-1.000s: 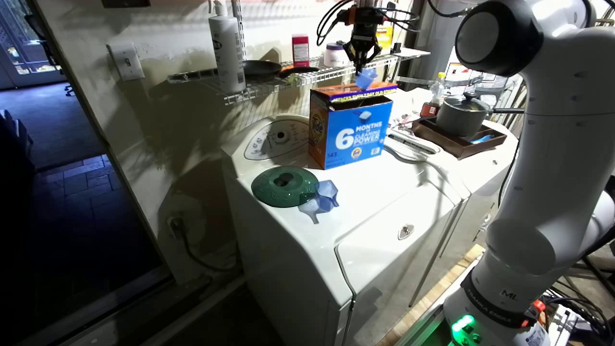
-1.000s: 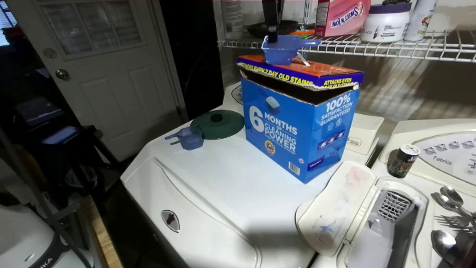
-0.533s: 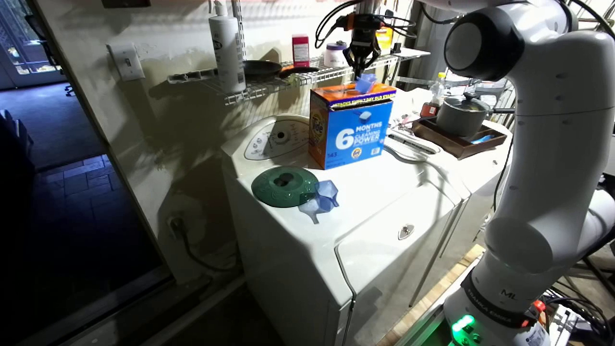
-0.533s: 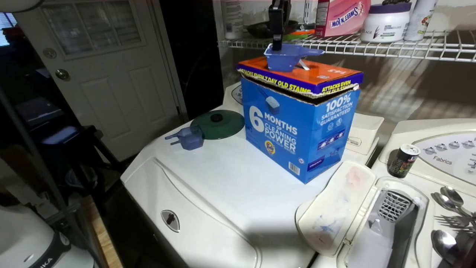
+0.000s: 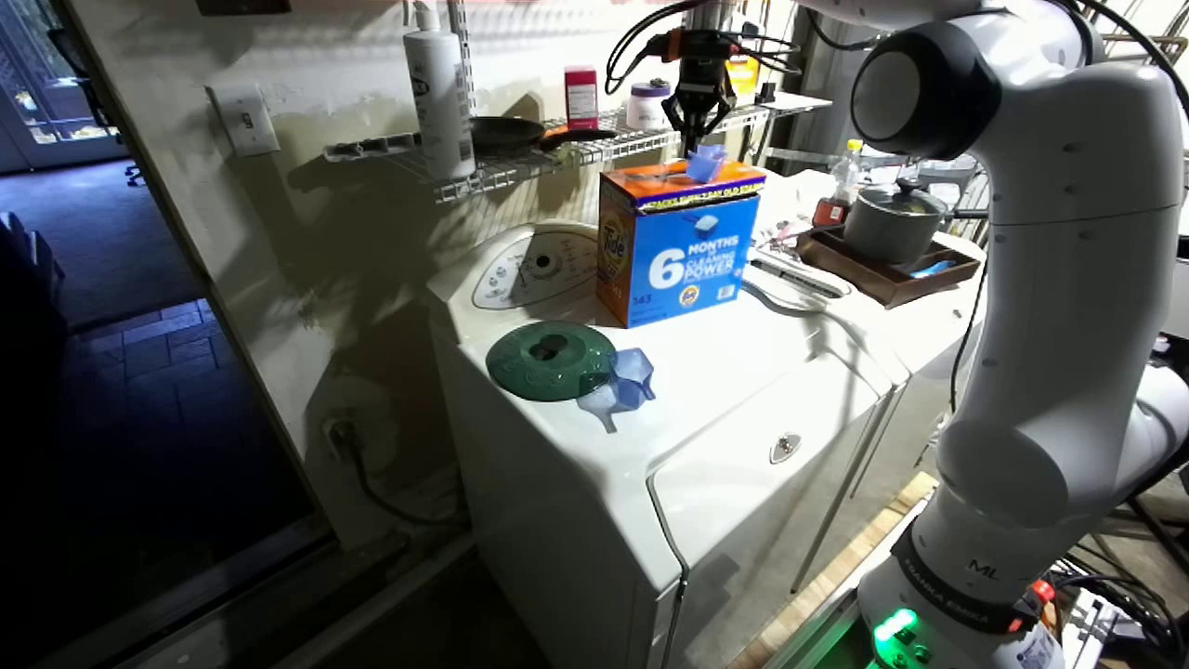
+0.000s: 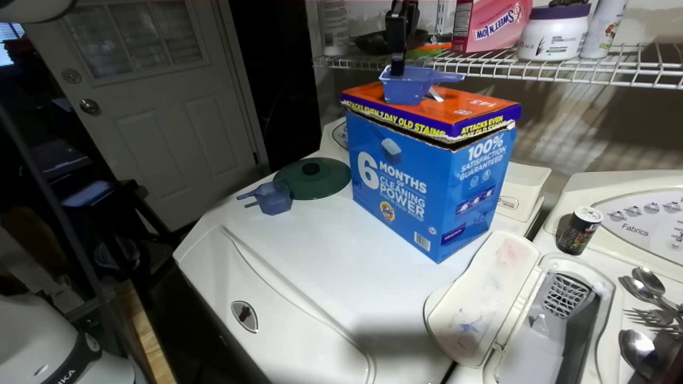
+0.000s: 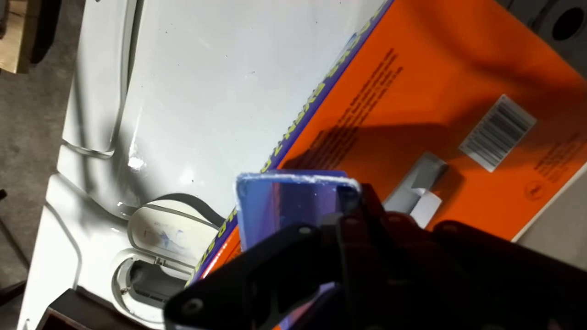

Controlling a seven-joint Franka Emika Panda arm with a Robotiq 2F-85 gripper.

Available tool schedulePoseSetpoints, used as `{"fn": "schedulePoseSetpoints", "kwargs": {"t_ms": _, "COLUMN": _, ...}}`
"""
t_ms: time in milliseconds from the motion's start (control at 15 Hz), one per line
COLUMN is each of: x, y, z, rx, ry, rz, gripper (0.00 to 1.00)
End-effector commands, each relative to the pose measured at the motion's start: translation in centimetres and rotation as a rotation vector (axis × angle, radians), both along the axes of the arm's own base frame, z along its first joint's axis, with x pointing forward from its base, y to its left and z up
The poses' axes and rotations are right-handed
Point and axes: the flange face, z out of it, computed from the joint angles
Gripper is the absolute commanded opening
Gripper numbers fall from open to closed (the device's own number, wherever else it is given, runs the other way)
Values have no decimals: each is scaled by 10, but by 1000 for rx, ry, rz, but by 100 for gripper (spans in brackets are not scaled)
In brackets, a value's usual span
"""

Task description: Close the lid of the blue box, then put the right blue object on the box

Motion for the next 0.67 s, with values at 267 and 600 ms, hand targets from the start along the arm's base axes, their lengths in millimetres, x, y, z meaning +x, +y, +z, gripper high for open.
{"fn": "schedulePoseSetpoints", "kwargs": {"t_ms": 267, "x": 1, "y": -1, "z": -4, "rx": 24, "ry": 36, "rz": -23, "gripper": 42}}
{"fn": "schedulePoseSetpoints", "kwargs": {"t_ms": 600, "x": 0, "y": 5, "z": -6, "rx": 18, "ry": 53, "rz": -17, "gripper": 77}}
